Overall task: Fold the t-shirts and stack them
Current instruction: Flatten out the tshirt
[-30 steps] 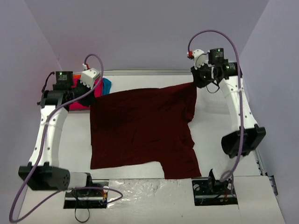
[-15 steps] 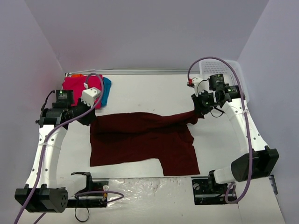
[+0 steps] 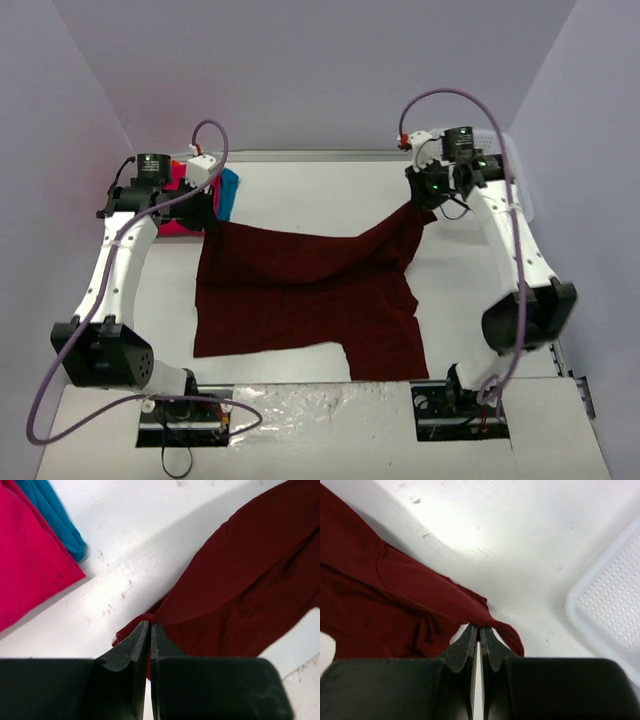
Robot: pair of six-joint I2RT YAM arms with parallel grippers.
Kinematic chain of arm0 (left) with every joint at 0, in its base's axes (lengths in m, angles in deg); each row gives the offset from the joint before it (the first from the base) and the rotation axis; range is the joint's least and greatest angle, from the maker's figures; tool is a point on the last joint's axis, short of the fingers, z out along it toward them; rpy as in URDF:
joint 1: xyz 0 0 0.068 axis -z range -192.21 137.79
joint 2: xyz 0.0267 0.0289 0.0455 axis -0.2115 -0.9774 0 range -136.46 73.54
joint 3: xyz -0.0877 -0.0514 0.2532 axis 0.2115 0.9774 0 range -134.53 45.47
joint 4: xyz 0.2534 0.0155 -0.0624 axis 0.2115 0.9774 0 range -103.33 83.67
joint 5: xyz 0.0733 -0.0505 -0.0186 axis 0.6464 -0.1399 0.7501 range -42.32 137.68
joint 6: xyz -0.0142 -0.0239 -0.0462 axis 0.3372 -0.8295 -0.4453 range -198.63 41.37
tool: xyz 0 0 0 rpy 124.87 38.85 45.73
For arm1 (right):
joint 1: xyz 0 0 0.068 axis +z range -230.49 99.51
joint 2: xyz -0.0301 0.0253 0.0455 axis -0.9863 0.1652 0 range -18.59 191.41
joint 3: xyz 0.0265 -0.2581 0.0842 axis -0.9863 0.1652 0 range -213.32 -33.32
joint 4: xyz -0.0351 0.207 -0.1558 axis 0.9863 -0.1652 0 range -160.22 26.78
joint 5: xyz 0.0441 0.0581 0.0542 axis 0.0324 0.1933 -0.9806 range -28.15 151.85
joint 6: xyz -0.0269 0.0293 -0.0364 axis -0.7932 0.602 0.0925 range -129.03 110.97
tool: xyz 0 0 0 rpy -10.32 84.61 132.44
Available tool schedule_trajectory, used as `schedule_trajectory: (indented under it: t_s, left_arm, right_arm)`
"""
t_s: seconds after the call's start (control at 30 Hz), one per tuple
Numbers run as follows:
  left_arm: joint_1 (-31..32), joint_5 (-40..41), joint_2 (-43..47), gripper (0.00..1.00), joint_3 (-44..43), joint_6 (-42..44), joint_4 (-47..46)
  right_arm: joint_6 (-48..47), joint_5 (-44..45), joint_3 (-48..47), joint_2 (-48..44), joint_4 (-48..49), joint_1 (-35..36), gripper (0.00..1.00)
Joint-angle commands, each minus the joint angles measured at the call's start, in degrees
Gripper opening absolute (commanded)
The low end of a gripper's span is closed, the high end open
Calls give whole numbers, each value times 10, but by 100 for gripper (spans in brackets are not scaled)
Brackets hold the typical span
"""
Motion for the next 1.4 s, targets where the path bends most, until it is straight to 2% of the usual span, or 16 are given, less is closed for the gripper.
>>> schedule_trajectory:
  t_s: [0.0, 0.13, 0.17, 0.2, 0.27, 0.4, 0.47, 0.6, 0.7, 0.87, 0.97, 1.07, 1.23, 1.37]
  left_arm:
    - [-4, 8, -93, 2, -54, -46, -70]
    - [-4, 12, -240, 2, -181, -73, -82]
    - [-4, 11, -255, 2, -210, -90, -82]
    - [-4, 12, -268, 2, -267, -98, -82]
    - [-4, 17, -282, 2, -343, -124, -84]
    - [-4, 23, -220, 2, -378, -158, -130]
    - [-4, 36, -152, 2, -371, -166, -149]
    - [-4, 66, -43, 2, -357, -161, -160]
    - [-3, 75, 28, 2, -322, -144, -141]
    - [-16, 81, 143, 2, -207, -124, -116]
    - [-33, 67, 203, 2, -165, -124, -100]
    - [-41, 58, 249, 3, -154, -126, -84]
    - [-55, 52, 276, 2, -184, -129, -64]
    - [-59, 57, 260, 2, -220, -129, -65]
  right_arm:
    - [18, 23, -82, 161, 28, -10, 0]
    - [30, 51, -277, 299, 10, -13, 0]
    - [33, 54, -325, 321, 1, -15, 0]
    - [36, 57, -423, 358, -18, -19, 0]
    - [48, 67, -545, 380, -24, -23, 0]
    - [63, 92, -575, 311, 11, -26, 0]
    - [64, 95, -563, 261, 40, -26, 0]
    - [66, 115, -500, 89, 101, -26, 0]
    - [57, 119, -419, -5, 102, -29, 0]
    - [62, 118, -243, -141, 103, -29, 0]
    - [75, 109, -188, -254, 105, -41, 0]
    - [94, 64, -166, -321, 104, -82, 0]
    - [112, 25, -193, -351, 103, -138, 0]
    - [117, 24, -249, -291, 104, -139, 0]
